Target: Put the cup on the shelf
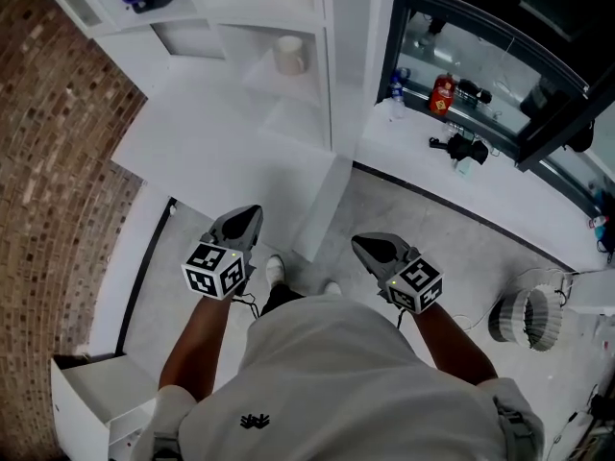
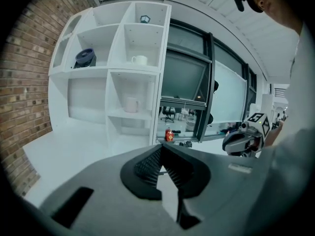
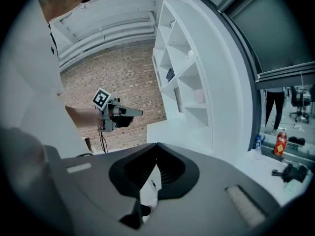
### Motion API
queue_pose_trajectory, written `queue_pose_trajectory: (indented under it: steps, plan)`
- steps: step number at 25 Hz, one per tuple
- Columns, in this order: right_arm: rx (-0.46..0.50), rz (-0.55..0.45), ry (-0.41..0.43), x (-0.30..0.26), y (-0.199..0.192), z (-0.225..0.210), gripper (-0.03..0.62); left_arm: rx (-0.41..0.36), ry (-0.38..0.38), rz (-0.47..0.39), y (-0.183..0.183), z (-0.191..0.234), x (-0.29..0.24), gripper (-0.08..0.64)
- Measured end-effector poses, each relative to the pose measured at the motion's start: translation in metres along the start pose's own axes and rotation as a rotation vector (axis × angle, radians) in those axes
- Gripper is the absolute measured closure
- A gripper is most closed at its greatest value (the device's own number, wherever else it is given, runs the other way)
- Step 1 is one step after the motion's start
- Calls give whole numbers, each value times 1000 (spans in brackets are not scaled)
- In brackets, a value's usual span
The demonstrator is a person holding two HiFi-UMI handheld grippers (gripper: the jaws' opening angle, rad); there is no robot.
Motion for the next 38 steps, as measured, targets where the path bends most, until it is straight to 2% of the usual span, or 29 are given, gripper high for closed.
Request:
queue_pose_trajectory:
  steps: [6, 14, 23, 31, 38]
  plan:
    - [2, 12, -6, 1, -5, -3, 580, -16, -6, 31, -20, -13, -3, 554]
    - [6, 7, 3, -3, -6, 3, 580, 22, -43, 41, -38, -31, -11, 554]
    - [19, 20, 4, -7, -12, 8, 581, 23, -86, 73, -57, -47, -19, 554]
    - [35, 24, 14, -17, -7, 13, 581, 1, -93, 89, -61, -45, -20, 554]
    - [44, 44, 25, -28, -8, 16, 581, 20, -92, 86, -62, -34, -16, 554]
Point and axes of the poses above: the fingertips, and each gripper's own axes: x backward along the fingers, z to its left, y out of its top, the point moved 3 cm from there along x, backward along the fingers, and after that the axes turned 11 degrees about -y, right-handed, at the moved point
